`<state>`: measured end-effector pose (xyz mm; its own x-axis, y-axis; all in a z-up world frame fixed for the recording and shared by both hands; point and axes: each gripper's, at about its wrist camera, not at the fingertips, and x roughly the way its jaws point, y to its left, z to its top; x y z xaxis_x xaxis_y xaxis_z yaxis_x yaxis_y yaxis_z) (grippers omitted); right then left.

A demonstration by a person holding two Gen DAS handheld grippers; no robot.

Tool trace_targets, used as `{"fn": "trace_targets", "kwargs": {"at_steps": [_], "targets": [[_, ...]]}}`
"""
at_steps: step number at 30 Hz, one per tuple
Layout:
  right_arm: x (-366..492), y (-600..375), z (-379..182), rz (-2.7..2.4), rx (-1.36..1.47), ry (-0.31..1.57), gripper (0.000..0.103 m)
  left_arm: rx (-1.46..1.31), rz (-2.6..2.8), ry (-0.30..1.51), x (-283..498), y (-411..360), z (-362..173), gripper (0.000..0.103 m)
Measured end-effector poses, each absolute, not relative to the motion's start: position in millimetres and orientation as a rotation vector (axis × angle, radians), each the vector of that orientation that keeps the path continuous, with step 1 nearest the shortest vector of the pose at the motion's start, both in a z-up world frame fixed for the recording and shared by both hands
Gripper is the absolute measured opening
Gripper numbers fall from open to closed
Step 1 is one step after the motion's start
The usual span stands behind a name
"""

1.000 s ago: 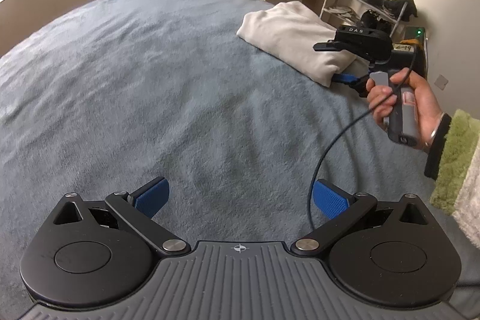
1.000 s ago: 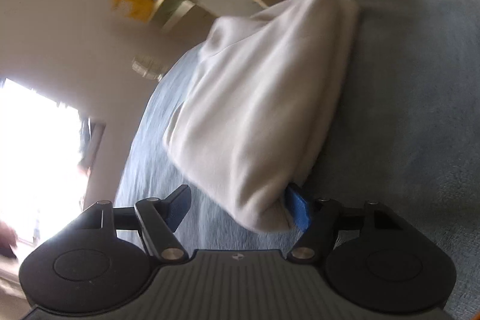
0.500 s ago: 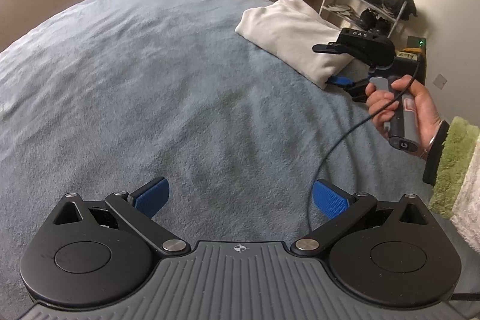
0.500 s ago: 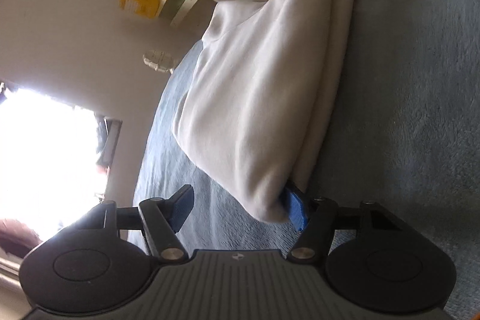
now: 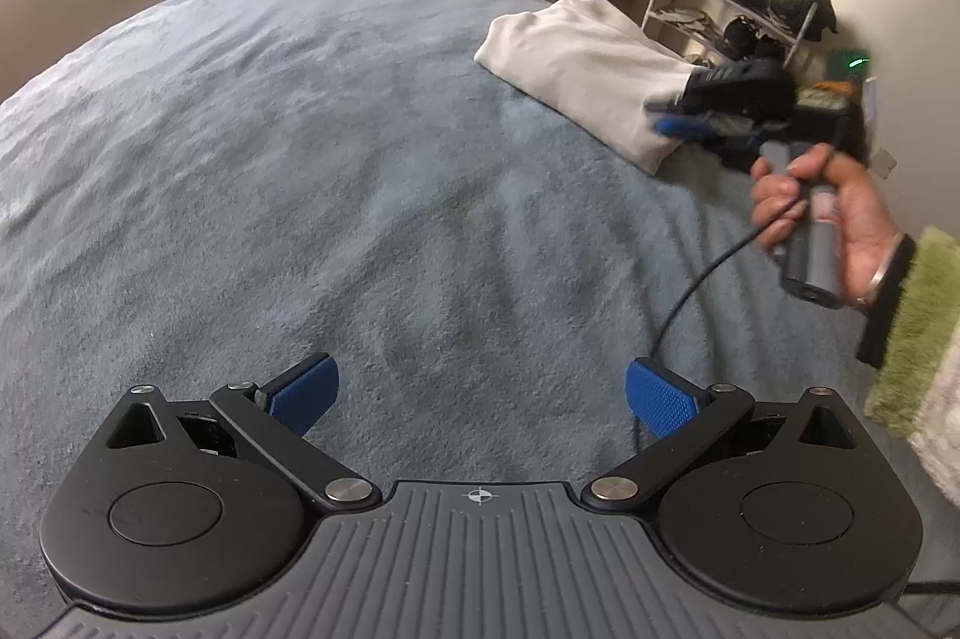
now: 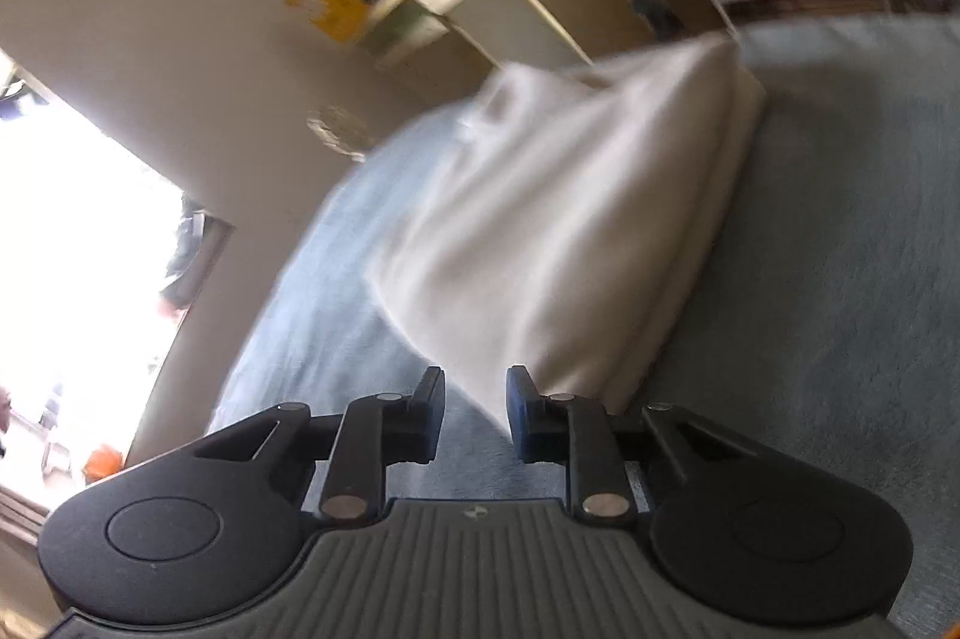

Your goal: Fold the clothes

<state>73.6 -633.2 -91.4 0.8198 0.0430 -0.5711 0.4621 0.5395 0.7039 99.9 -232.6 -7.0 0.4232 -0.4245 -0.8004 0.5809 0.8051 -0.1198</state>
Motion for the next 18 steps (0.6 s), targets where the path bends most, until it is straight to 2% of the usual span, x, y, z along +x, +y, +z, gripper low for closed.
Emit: {"fn": "trace_targets", "kwargs": {"at_steps": [2, 4, 9, 11, 12, 13, 15, 16, 18], "targets": [[63, -638, -104, -0.267, 1.098, 0.582, 0.010, 0.186, -0.630, 0.934, 100, -232, -6, 0.103], [50, -632, -106, -0.251, 1.144, 0.610, 0.012, 0.186, -0.626, 0.926, 100, -232, -5, 0.103], [13, -581, -95, -0.204, 1.050, 0.787, 0.013, 0.187, -0.616, 0.905, 99, -231, -1, 0.103], [1, -553, -75, -0.195, 0.921, 0.799, 0.018, 0.194, -0.609, 0.893, 97, -231, 0, 0.103], [-5, -538, -63, -0.207, 0.838, 0.798, 0.029, 0.204, -0.606, 0.887, 96, -231, 1, 0.103], [-12, -522, -51, -0.223, 0.751, 0.794, 0.050, 0.214, -0.604, 0.880, 95, -231, 2, 0.103], [-23, -491, -25, -0.291, 0.571, 0.760, 0.071, 0.234, -0.600, 0.868, 93, -232, 6, 0.103], [-28, -477, -15, -0.330, 0.490, 0.739, 0.075, 0.245, -0.598, 0.862, 92, -233, 8, 0.103], [-38, -450, 4, -0.407, 0.336, 0.693, 0.090, 0.257, -0.592, 0.847, 89, -233, 12, 0.103]]}}
